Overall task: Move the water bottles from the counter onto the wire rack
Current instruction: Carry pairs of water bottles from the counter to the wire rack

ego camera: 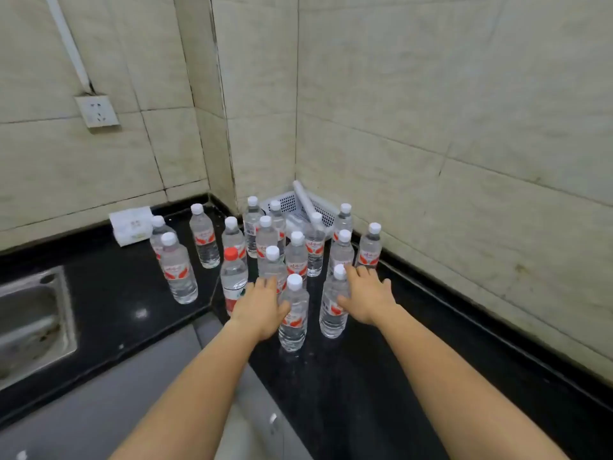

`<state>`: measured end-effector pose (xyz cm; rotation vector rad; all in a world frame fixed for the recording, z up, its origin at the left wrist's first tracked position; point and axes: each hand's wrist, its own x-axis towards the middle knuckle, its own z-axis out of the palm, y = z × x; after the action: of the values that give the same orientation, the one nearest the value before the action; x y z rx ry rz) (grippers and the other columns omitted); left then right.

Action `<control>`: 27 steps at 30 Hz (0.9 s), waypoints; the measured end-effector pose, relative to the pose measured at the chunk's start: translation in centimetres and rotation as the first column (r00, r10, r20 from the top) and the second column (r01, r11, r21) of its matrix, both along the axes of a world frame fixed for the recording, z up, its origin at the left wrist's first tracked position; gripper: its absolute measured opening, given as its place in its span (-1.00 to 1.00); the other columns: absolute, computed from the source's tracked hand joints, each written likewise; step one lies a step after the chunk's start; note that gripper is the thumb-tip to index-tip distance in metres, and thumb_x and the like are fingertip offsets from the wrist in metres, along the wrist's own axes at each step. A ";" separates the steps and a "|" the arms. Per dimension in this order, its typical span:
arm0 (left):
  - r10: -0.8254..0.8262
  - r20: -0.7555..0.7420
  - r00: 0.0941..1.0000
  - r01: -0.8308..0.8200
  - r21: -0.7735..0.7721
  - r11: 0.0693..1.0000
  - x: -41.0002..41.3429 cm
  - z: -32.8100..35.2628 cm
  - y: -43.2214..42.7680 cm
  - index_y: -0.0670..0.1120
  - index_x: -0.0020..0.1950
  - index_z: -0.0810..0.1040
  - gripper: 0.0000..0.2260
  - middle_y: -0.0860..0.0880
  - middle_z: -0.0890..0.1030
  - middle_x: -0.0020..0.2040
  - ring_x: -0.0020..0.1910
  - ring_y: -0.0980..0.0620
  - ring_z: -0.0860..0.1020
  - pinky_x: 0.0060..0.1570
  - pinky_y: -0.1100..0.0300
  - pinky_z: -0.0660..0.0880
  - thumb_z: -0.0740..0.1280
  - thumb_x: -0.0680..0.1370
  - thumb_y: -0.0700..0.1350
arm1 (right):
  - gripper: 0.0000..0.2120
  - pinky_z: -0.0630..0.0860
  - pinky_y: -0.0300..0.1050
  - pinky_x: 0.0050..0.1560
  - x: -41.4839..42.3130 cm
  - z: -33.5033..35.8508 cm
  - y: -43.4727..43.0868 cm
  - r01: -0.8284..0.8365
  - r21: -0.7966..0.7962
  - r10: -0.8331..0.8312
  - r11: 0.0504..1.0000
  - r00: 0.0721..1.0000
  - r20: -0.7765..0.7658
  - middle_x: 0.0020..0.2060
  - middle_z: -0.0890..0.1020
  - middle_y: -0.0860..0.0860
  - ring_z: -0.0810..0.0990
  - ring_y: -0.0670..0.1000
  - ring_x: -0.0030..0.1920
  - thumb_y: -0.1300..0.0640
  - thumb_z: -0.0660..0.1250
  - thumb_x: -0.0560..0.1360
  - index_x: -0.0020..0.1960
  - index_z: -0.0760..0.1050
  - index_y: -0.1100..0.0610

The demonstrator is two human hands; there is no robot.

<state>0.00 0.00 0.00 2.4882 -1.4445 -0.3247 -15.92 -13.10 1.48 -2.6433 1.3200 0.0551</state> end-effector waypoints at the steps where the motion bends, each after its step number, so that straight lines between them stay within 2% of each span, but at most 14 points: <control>1: -0.006 -0.002 1.000 0.006 -0.015 1.000 0.2 -0.2 -0.7 -0.07 0.52 0.11 -0.45 -0.16 0.24 0.48 0.41 -0.18 0.28 0.31 -0.07 0.35 0.18 0.58 0.06 | -0.31 0.19 0.26 0.40 0.5 -0.2 -0.8 -0.003 0.012 0.003 1.000 1.000 0.012 0.48 0.25 0.11 0.22 0.16 0.46 -0.06 0.25 0.54 0.56 0.03 0.06; 3: -0.031 0.030 0.999 0.033 -0.074 0.997 0.8 -0.9 -2.1 0.02 0.55 0.01 -0.43 -0.13 0.11 0.55 0.45 -0.18 0.23 0.31 -0.09 0.38 0.16 0.59 0.05 | -0.33 0.16 0.28 0.43 1.3 -0.9 -2.3 -0.016 0.015 0.015 1.000 1.000 0.025 0.49 0.23 0.09 0.20 0.16 0.48 -0.03 0.24 0.56 0.56 0.01 0.04; 5: -0.107 0.079 0.991 0.113 -0.065 0.992 1.3 -1.6 -3.1 0.06 0.56 -0.02 -0.45 -0.08 0.08 0.57 0.47 -0.15 0.22 0.29 -0.08 0.41 0.12 0.61 0.06 | -0.36 0.17 0.28 0.44 1.9 -1.5 -3.2 -0.049 0.009 0.049 0.999 0.999 0.011 0.50 0.24 0.08 0.21 0.15 0.48 -0.03 0.19 0.59 0.57 -0.01 0.02; 8: -0.186 0.125 0.974 0.190 -0.016 0.982 1.4 -3.0 -3.6 0.01 0.57 -0.02 -0.48 -0.04 0.20 0.54 0.44 -0.09 0.28 0.26 -0.02 0.42 0.06 0.64 0.03 | -0.39 0.19 0.19 0.44 1.7 -3.3 -3.4 -0.118 -0.088 0.118 0.989 0.993 0.002 0.50 0.23 0.06 0.19 0.11 0.49 -0.05 0.12 0.62 0.58 -0.05 0.03; 11: -0.178 0.094 0.980 0.186 -0.091 0.978 1.1 -4.1 -3.4 -0.03 0.56 0.04 -0.51 -0.07 0.30 0.49 0.40 -0.09 0.32 0.25 0.01 0.41 0.06 0.65 -0.01 | -0.42 0.19 0.13 0.40 0.8 -5.0 -2.8 -0.139 -0.176 0.148 0.975 0.988 0.039 0.49 0.23 0.03 0.17 0.09 0.49 -0.07 0.05 0.64 0.58 -0.06 0.04; 15: -0.222 0.100 0.970 0.232 -0.116 0.966 1.1 -3.6 -3.6 -0.12 0.50 0.20 -0.56 -0.10 0.37 0.41 0.35 -0.11 0.37 0.24 0.03 0.39 0.15 0.63 -0.06 | -0.51 0.24 0.07 0.29 -0.1 -5.3 -2.3 -0.166 -0.244 0.180 0.955 0.983 0.036 0.36 0.39 0.05 0.30 0.11 0.37 0.01 0.05 0.66 0.55 0.07 0.07; 19: -0.226 0.067 0.972 0.231 -0.084 0.969 0.9 -2.2 -3.4 -0.13 0.29 0.41 -0.65 -0.11 0.50 0.21 0.19 -0.13 0.48 0.13 0.01 0.46 0.28 0.56 -0.01 | -0.58 0.26 0.07 0.28 -0.2 -4.3 -0.6 -0.104 -0.164 0.113 0.981 0.992 0.047 0.28 0.46 0.06 0.35 0.11 0.31 0.04 0.22 0.60 0.42 0.26 0.08; 23: -0.264 0.117 0.958 0.271 -0.051 0.961 -0.8 -1.4 -1.8 -0.14 0.11 0.47 -0.73 -0.10 0.53 0.11 0.14 -0.14 0.51 0.02 0.02 0.45 0.31 0.53 0.02 | -0.68 0.27 0.10 0.25 -2.2 -3.1 2.2 -0.022 -0.108 0.026 0.994 0.999 0.042 0.19 0.53 0.07 0.39 0.11 0.24 0.01 0.25 0.57 0.29 0.38 0.08; 26: -0.314 0.119 0.942 0.329 -0.132 0.935 -2.4 -0.9 -0.1 -0.12 0.07 0.52 -0.74 -0.06 0.56 0.05 0.09 -0.12 0.53 -0.04 0.03 0.46 0.32 0.50 0.02 | -0.72 0.32 0.08 0.17 -5.7 -1.8 4.3 0.084 -0.003 -0.083 0.996 0.983 0.166 0.09 0.56 0.05 0.43 0.11 0.18 -0.02 0.28 0.54 0.19 0.44 0.07; 27: -0.338 0.117 0.934 0.354 -0.168 0.920 -3.2 -0.6 0.4 -0.11 0.01 0.53 -0.77 -0.05 0.57 -0.02 0.03 -0.12 0.55 -0.10 0.04 0.46 0.33 0.48 0.02 | -0.74 0.32 0.07 0.15 -7.0 -1.3 5.1 0.116 0.042 -0.123 0.992 0.969 0.213 0.05 0.57 0.04 0.45 0.10 0.15 -0.03 0.30 0.52 0.15 0.47 0.06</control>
<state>-3.15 0.36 -0.55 2.1164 -1.8614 -0.1365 -22.97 -7.98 0.17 -2.4567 1.3883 -0.2211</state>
